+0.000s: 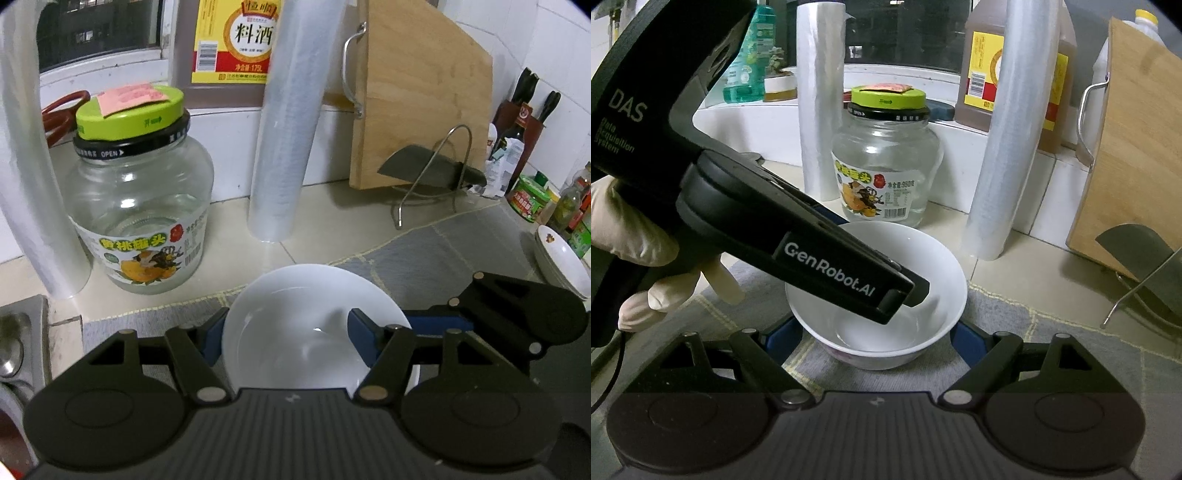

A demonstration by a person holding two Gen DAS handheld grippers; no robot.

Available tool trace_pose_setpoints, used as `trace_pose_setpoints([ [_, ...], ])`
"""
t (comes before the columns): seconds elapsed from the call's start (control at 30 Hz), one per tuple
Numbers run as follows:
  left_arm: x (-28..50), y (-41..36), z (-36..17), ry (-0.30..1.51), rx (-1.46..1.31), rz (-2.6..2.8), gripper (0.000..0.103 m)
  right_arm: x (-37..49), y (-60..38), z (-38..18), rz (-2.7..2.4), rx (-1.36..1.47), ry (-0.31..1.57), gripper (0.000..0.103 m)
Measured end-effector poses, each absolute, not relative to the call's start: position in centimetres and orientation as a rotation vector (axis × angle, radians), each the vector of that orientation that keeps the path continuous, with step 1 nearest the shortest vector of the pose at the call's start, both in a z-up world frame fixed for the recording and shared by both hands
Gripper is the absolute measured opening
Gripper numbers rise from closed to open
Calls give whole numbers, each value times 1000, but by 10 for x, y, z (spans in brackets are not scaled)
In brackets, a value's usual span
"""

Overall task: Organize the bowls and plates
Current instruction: 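Lift the pink-flowered bowl with the left gripper, then carry the pink-flowered bowl with the left gripper toward the stacked white bowls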

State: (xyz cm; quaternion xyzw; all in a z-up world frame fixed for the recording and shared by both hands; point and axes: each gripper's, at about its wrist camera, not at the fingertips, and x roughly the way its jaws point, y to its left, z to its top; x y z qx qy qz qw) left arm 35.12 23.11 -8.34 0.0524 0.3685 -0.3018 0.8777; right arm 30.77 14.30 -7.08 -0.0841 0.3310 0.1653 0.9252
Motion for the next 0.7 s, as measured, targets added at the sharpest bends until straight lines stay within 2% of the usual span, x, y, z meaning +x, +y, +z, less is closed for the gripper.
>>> trace_pose_setpoints([
  [0.7, 295, 213, -49, 734, 133, -634, 67, 254, 127, -36, 365, -209, 653, 90],
])
